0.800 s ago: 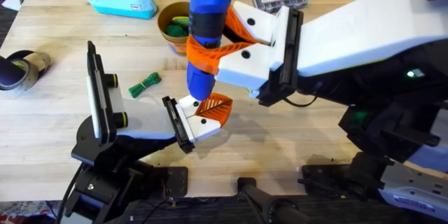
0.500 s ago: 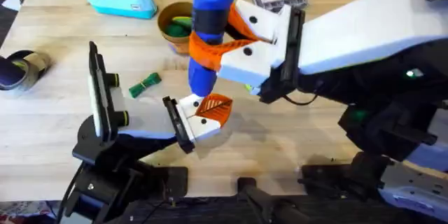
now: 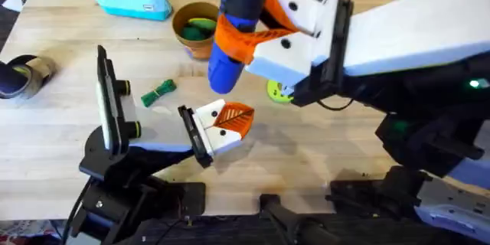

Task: Pick up the gripper from the table and insert it into the empty holder that is missing its gripper. Then pick up a screw, insert it into the mounting hole, and use the screwdriver to tighten it. Finally, clean up the table by picking up the vegetable and placing it into the bucket.

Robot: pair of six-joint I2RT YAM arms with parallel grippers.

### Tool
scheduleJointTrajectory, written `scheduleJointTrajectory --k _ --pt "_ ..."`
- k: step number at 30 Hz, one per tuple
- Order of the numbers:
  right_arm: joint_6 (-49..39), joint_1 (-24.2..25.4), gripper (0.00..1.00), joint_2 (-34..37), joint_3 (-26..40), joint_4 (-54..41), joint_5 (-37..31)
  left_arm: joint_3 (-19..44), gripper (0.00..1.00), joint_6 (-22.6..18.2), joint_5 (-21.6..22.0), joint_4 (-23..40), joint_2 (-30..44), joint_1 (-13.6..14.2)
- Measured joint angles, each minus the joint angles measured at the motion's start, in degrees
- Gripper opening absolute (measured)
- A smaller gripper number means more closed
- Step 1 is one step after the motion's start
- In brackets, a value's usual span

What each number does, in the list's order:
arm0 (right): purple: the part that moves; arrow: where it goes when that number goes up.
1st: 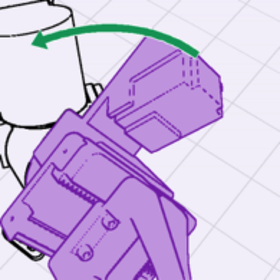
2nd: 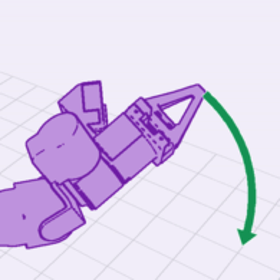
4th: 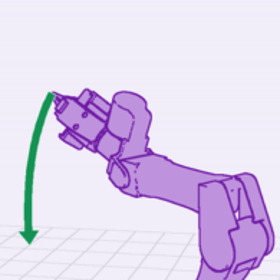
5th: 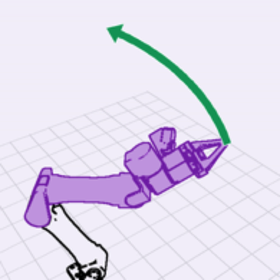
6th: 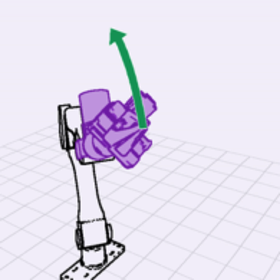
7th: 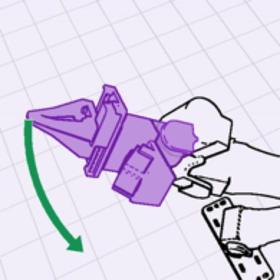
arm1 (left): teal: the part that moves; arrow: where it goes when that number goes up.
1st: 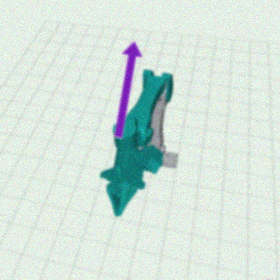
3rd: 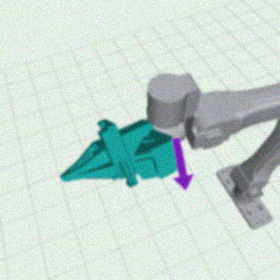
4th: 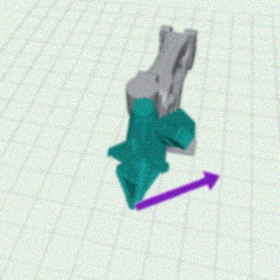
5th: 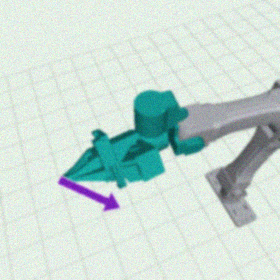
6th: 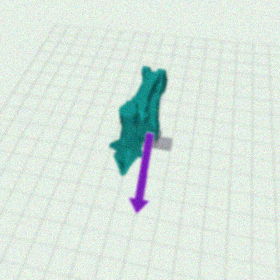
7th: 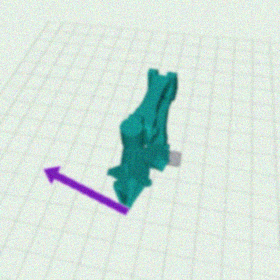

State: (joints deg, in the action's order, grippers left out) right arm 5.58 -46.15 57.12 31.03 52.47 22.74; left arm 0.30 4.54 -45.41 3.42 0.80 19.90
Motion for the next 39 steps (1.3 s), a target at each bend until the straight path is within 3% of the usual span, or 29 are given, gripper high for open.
scheduleJointTrajectory --k 6,16,39 --pt "3.2 0.0 0.053 -0.5 0.8 -3.0 0.1 0.0 0.013 0.0 0.0 0.0 0.0 0.0" --pt "6.7 0.0 0.051 -0.5 9.2 -13.5 4.0 0.0 0.013 0.0 0.0 0.0 0.0 0.0" --pt "6.9 0.0 0.051 4.0 9.3 -13.9 6.3 0.0 0.013 0.0 0.0 0.0 0.0 0.0"
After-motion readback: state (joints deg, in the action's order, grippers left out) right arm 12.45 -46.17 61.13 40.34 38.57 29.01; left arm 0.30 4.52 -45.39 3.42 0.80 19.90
